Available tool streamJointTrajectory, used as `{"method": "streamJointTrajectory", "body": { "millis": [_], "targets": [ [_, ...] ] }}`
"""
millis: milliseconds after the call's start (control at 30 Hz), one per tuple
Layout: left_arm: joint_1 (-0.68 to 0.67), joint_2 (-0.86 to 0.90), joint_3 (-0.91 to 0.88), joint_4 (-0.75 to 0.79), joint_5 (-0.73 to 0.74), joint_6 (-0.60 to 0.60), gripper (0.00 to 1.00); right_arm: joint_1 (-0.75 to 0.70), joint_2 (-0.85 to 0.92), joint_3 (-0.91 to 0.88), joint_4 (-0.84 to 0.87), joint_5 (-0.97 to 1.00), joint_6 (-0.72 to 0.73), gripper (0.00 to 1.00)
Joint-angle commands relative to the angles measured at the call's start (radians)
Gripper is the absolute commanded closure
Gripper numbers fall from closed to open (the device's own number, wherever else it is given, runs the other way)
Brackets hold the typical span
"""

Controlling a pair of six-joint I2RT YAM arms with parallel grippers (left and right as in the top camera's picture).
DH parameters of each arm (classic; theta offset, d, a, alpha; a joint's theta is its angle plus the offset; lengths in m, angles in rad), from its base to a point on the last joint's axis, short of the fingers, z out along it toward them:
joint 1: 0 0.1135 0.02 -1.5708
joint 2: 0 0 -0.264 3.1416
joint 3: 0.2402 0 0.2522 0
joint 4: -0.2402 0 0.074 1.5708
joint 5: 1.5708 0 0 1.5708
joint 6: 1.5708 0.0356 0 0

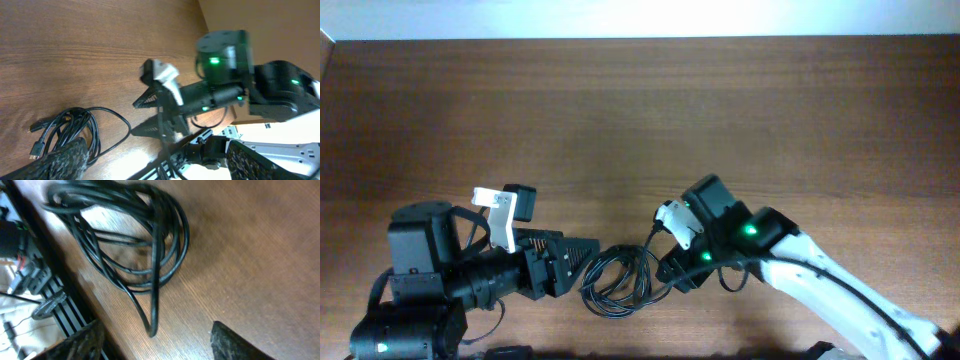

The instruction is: Untangle cables

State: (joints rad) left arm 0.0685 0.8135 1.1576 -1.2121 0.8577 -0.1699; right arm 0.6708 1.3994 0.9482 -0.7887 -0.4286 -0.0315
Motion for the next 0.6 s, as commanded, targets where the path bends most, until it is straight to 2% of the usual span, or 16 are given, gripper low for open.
{"method": "streamJointTrajectory", "body": {
  "millis": [0,33,67,167,300,433,567],
  "targets": [
    [0.0,0.001,0.008,0.003,0.011,-0.001,0.1,-0.003,0.152,0.0,-0.004,-0.084,-0.013,0.47],
    [0.0,0.001,0.008,0.007,0.011,-0.001,0.1,-0.004,0.205,0.0,-0.004,-0.122,-0.013,0.89],
    [0.0,0.001,0.008,0.008,0.011,-0.001,0.1,-0.004,0.236,0.0,-0.005,-0.142,-0.013,0.96],
    [0.0,0.001,0.008,0.024,0.011,-0.001,0.1,-0.004,0.25,0.0,0.016,-0.223,-0.013,0.96],
    [0.0,0.001,0.008,0.026,0.011,-0.001,0.06,-0.005,0.161,0.048,0.059,-0.31,-0.013,0.96],
    [0.0,0.001,0.008,0.025,0.011,-0.001,0.05,-0.005,0.008,0.235,0.059,-0.323,-0.011,0.96],
    [0.0,0.001,0.008,0.026,0.01,-0.001,0.05,-0.005,-0.095,0.424,0.061,-0.32,0.075,0.96]
  ]
}}
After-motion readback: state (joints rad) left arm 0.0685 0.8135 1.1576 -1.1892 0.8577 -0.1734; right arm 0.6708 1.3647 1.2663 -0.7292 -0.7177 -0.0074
